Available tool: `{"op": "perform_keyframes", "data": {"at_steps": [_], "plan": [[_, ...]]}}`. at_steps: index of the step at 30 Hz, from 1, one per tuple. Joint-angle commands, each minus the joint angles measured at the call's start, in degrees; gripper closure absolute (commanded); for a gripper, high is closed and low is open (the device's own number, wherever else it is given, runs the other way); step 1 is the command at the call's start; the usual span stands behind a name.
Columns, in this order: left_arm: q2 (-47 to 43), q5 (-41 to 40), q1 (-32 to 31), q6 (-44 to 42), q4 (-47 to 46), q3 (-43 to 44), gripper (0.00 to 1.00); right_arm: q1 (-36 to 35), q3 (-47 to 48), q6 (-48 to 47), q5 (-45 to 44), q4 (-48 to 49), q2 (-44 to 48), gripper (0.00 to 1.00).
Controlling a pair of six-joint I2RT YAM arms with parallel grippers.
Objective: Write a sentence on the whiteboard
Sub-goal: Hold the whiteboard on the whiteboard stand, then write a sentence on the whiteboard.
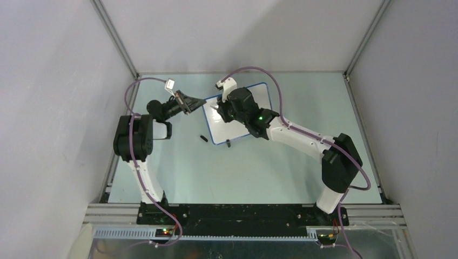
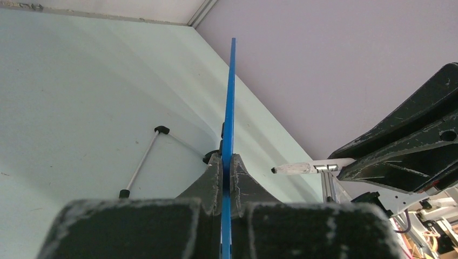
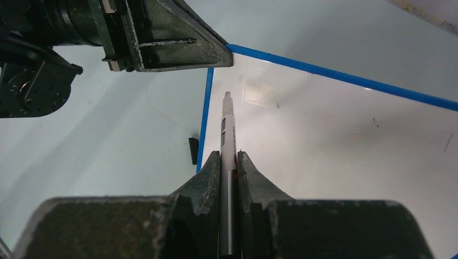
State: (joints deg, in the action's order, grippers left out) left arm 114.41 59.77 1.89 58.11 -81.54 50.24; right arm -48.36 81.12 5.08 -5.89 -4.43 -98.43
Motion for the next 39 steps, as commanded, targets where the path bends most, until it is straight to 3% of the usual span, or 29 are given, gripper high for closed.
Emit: {"op": "perform_keyframes", "data": {"at_steps": [1,26,39], "plan": [[-1.1,1.8,0.1,0.7,-2.9,0.7,1.00,-1.1,4.0,-2.5,-4.7,-0.2,-1.6,1.00],[-1.3,1.6,0.0,0.2,-3.0,0.3,1.00,-2.0,11.5,-3.8,-7.0,-4.9,-7.9,1.00],[-1.2,1.6,0.1,0.3,-3.5,0.2,1.00,-2.9,18.2,-4.3,-9.9,-12.3,-10.2,1.00]]}}
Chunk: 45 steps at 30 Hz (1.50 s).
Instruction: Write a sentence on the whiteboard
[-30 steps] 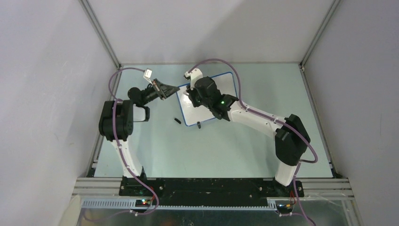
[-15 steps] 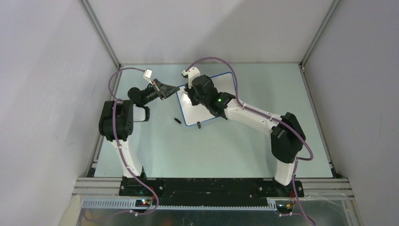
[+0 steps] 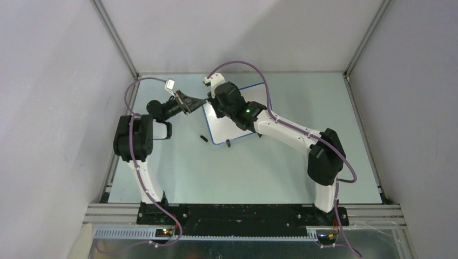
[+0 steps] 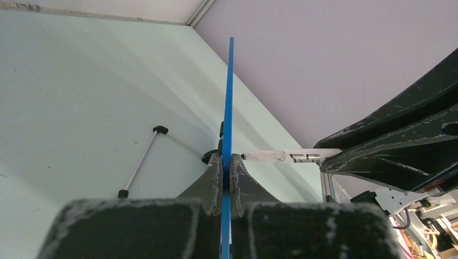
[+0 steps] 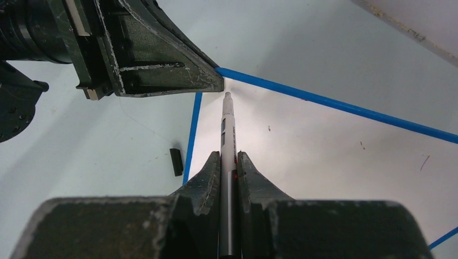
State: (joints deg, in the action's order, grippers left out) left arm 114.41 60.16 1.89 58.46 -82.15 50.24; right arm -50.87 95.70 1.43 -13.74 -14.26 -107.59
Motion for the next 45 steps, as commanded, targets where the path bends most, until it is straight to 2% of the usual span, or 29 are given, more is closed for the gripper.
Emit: {"op": "perform_keyframes", "data": {"at_steps": [1,17,39,45], "plan": [[-1.2,1.2,0.0,-0.1,-2.8,0.2,1.00,-0.4,3.9,-0.7,-2.0,-2.7,-1.1,1.00],[-1.2,1.3,0.1,0.1,-3.1,0.2,1.00,-0.6,8.7,-0.3,-2.2,-7.6,-5.1,1.00],[-1.4,1.5,0.0,0.2,-3.4,0.1,1.00,-1.8,0.8,-0.2,-2.3,-7.3,-0.5,1.00],[-1.3,1.5,0.1,0.2,-3.5,0.1,1.00,-1.9,2.1,0.0,-1.7,-7.8,0.4,1.00]]}}
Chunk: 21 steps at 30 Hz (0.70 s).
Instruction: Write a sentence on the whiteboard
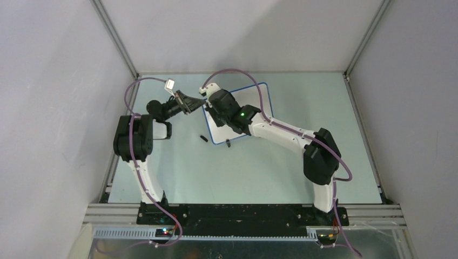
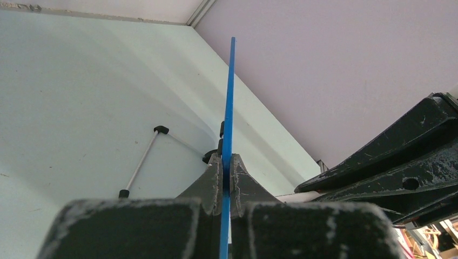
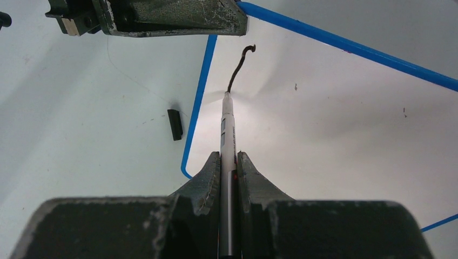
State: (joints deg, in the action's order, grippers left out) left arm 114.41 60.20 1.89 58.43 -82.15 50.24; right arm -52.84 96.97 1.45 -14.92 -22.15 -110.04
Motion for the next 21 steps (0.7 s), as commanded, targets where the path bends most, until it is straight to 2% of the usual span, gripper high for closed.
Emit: {"op": "perform_keyframes", "data": {"at_steps": [1,7,21], "plan": [[-1.3,1.4,0.1,0.3,-3.5,0.1,1.00,0.0,1.1,0.0,-0.3,0.1,3.1,1.00],[-1.3,1.4,0.1,0.3,-3.5,0.1,1.00,-0.1,2.1,-0.5,0.0,0.6,4.6,1.00],[-1.2,1.5,0.1,0.6,-3.9,0.1,1.00,-0.1,6.9,-1.2,-0.7,-1.1,0.5,1.00]]}}
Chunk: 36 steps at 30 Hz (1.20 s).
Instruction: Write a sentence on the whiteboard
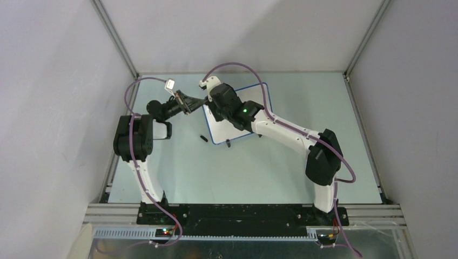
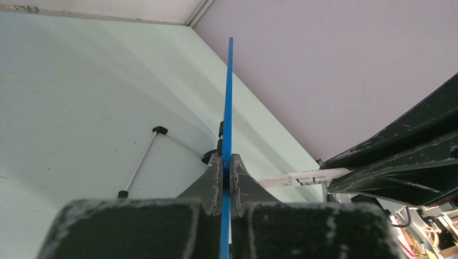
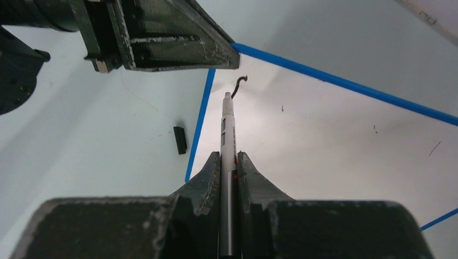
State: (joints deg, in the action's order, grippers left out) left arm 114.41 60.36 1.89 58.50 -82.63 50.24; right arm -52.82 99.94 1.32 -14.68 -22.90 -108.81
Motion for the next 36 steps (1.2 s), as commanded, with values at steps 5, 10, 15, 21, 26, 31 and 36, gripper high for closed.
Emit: {"op": "perform_keyframes", "data": {"at_steps": [5,10,15,21,26,31,36], "plan": [[-1.3,1.3,0.0,0.6,-3.5,0.2,1.00,0.0,4.3,-1.1,-1.3,-0.6,-1.4,1.00],[-1.1,1.4,0.1,0.6,-3.6,0.1,1.00,0.0,4.1,-1.1,-1.0,-0.7,-1.6,1.00],[-1.1,1.4,0.1,0.7,-3.6,0.3,1.00,0.0,3.8,-1.0,-0.7,-0.9,-1.7,1.00],[-1.1,1.5,0.1,0.8,-3.7,0.2,1.00,0.0,2.9,-0.9,-0.8,-0.8,-1.6,1.00],[-1.1,1.5,0.1,0.8,-3.7,0.2,1.00,0.1,2.6,-1.0,-1.0,-0.7,-1.9,1.00],[-1.1,1.4,0.0,0.8,-3.8,0.3,1.00,0.1,2.8,-1.0,-1.0,-0.7,-2.4,1.00],[-1.0,1.5,0.1,0.9,-3.8,0.3,1.00,0.3,3.0,-1.1,-1.2,-0.7,-3.0,1.00]]}}
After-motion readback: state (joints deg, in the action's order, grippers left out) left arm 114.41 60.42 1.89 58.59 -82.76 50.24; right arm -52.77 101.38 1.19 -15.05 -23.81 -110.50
